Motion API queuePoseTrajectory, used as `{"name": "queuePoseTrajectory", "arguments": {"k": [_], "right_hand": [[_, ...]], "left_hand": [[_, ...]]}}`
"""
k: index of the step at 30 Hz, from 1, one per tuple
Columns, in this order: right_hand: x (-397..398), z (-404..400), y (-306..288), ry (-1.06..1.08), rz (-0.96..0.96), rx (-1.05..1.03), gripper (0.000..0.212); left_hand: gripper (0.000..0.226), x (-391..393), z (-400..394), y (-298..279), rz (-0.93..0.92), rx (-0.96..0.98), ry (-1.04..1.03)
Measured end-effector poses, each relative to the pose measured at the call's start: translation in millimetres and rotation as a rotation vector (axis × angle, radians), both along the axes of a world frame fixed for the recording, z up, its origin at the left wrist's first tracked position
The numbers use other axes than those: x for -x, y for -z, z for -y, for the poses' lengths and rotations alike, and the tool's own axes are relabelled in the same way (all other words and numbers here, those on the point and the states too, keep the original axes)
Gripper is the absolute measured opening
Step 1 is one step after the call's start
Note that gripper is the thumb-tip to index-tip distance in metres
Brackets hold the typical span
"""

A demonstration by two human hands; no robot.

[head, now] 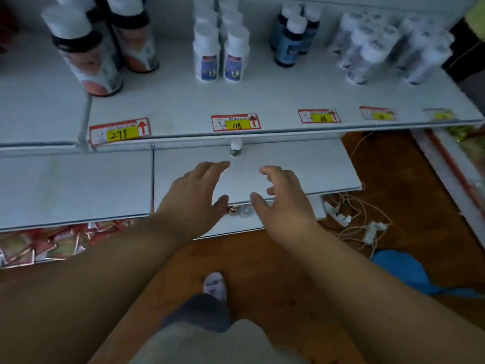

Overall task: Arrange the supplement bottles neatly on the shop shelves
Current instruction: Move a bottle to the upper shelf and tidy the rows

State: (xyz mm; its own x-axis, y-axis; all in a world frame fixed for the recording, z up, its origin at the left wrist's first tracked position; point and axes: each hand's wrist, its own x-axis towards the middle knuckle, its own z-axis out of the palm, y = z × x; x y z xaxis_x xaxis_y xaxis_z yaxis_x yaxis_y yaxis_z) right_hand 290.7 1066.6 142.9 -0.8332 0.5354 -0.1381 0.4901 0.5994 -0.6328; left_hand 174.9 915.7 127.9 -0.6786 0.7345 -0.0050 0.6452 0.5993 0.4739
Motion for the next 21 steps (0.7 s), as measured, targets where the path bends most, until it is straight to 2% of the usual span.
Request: {"name": "queuePoseTrajectory", "arguments": {"k": [2, 4, 10, 17, 21], "right_hand": [[18.2, -5.3, 13.9, -0.078, -0.024, 0.014, 0.048], [30.0, -21.8, 32.4, -0.07, -0.05, 0.007, 0.048], [68.6, -72.5, 97.6, -0.167, 0.035, 0.0, 0.048], [103.2, -130.7, 217.6, -0.292, 0.128, 0.047, 0.056], [142.9, -161.2, 274.7, -0.359, 0.103, 0.0, 0.057]], "left_hand": [[0.067, 10.6, -4.5, 15.1, 0.019, 0.002, -0.09], [0.067, 22.7, -23.5, 28.8, 0.057, -0.022, -0.117], [0.067, 46.6, -51.6, 90.2, 0.135, -0.12, -0.355], [0.067, 35.9, -100.1, 191.7, 0.199, -0.052, -0.508], [0.067, 48.2, -127.9, 234.6, 0.184, -0.062, -0.579]]}}
